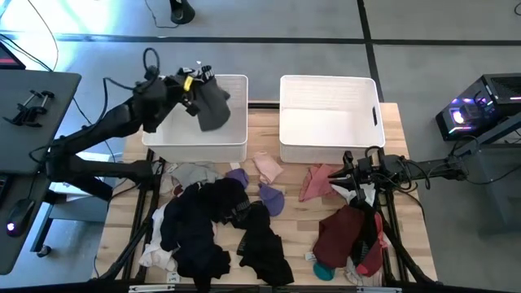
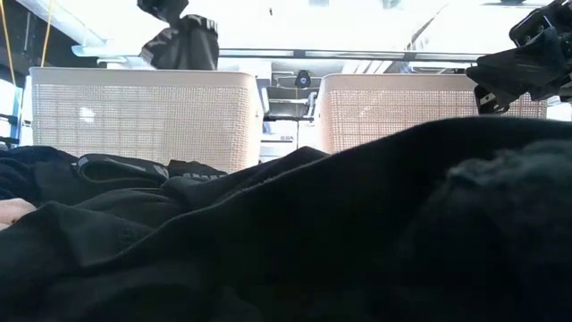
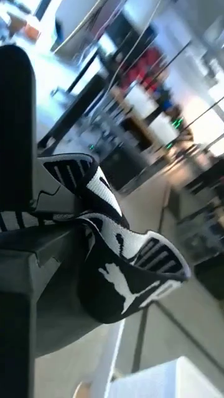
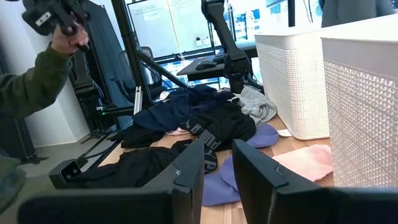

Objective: Sort clothes
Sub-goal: Put the gray boxer into the left white laundry bin

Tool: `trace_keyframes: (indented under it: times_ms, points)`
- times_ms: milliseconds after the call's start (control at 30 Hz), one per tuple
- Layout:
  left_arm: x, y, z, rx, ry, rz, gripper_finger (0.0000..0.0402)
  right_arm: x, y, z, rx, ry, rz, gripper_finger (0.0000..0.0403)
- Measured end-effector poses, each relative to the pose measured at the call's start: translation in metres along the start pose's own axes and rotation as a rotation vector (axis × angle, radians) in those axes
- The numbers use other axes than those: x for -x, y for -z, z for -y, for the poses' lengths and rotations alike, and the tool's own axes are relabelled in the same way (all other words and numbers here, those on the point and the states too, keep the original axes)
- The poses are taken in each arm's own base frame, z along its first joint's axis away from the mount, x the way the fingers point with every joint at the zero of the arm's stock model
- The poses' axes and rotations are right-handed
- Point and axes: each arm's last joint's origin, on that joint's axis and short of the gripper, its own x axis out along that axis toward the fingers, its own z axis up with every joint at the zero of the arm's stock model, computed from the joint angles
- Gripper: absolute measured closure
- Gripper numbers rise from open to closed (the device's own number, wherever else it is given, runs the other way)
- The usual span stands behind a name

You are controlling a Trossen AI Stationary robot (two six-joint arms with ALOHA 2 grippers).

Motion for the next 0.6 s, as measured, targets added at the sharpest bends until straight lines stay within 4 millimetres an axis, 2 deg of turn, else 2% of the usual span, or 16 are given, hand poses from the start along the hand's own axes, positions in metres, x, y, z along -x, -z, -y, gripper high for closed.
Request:
trace_keyframes:
  times_ms: [200,367,500,600]
  points:
    - [0.002,0.005,0.005,-0.024,0.036,-0.041,0.0361,0.0,0.0,0.0,0.0,0.0,0.0,0.033]
    - [0.006,0.015,0.008,-0.025,0.087,-0.11,0.0293,0.0,0.0,0.0,0.0,0.0,0.0,0.033]
    - [0.009,0.022,0.012,0.038,0.213,-0.147,0.0238,0.0,0.0,0.0,0.0,0.0,0.0,0.033]
    - [0.016,0.02,0.014,0.064,0.312,-0.109,0.0214,0.0,0.0,0.0,0.0,0.0,0.0,0.033]
